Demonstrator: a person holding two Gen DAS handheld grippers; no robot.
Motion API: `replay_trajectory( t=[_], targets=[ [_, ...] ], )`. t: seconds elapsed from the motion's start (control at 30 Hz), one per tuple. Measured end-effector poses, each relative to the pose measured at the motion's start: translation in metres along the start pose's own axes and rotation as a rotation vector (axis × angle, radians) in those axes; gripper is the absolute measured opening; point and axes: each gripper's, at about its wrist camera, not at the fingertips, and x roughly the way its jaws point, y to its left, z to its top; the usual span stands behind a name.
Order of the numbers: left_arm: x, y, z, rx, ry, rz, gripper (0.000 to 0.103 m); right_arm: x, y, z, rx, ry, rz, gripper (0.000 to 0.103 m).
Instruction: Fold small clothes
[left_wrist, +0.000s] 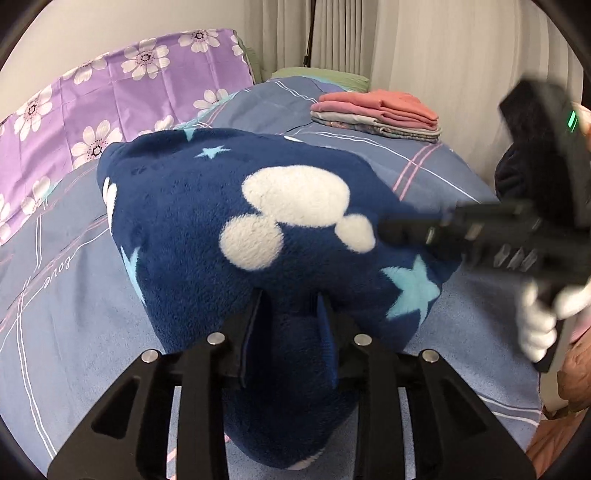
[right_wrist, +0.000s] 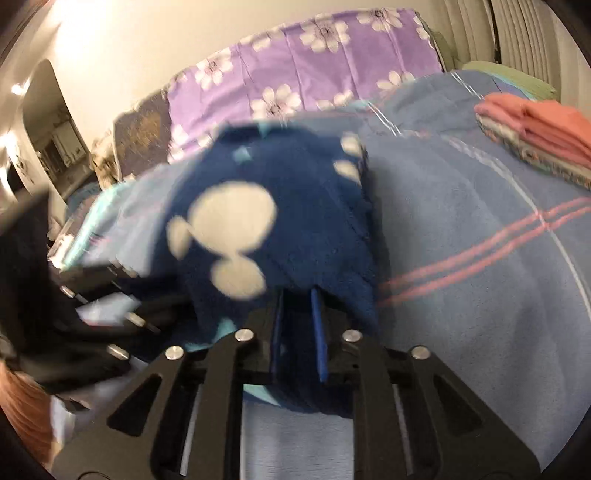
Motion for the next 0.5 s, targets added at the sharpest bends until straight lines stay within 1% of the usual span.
replay_trajectory(
  t=[0.1,0.17,0.2,0.23,0.27,0.3,0.33,0.37,0.4,0.43,0.5],
  targets=[
    [-0.001,-0.004,-0.002,0.004,-0.005,0.005,0.037,-0.015,0.013,0.023,-0.031,-0.085,0.037,0.018],
    [0.003,-0.009,0.001,0.041,-0.001,0.032,0.042,-0.012,0.018,0.037,-0.046,-0.120,0.047,0.020],
    [0.003,-0.014,0.000,0.064,0.000,0.054,0.043,-0.001,0.019,0.042,-0.046,-0.106,0.049,0.021],
    [0.003,-0.017,0.000,0.081,0.000,0.071,0.043,0.010,0.017,0.042,-0.046,-0.078,0.026,0.022],
    [0.001,-0.018,-0.001,0.088,-0.003,0.070,0.043,0.031,0.013,0.040,-0.052,-0.025,-0.026,0.022],
    [-0.002,-0.017,0.000,0.091,-0.009,0.063,0.043,0.049,0.009,0.034,-0.065,0.005,-0.046,0.022],
    [-0.007,-0.016,0.002,0.091,-0.018,0.051,0.043,0.058,0.007,0.027,-0.096,-0.032,-0.055,0.022],
    [-0.014,-0.013,0.007,0.089,-0.023,0.035,0.040,0.058,0.009,0.023,-0.123,-0.052,-0.072,0.022],
    [-0.021,-0.009,0.012,0.094,-0.025,0.025,0.037,0.054,0.014,0.023,-0.128,-0.054,-0.090,0.022],
    [-0.029,-0.006,0.019,0.107,-0.041,0.030,0.035,0.052,0.016,0.023,-0.127,-0.051,-0.095,0.022],
    [-0.043,0.006,0.039,0.136,-0.095,0.084,0.034,0.052,0.020,0.022,-0.148,-0.052,-0.106,0.022]
  ],
)
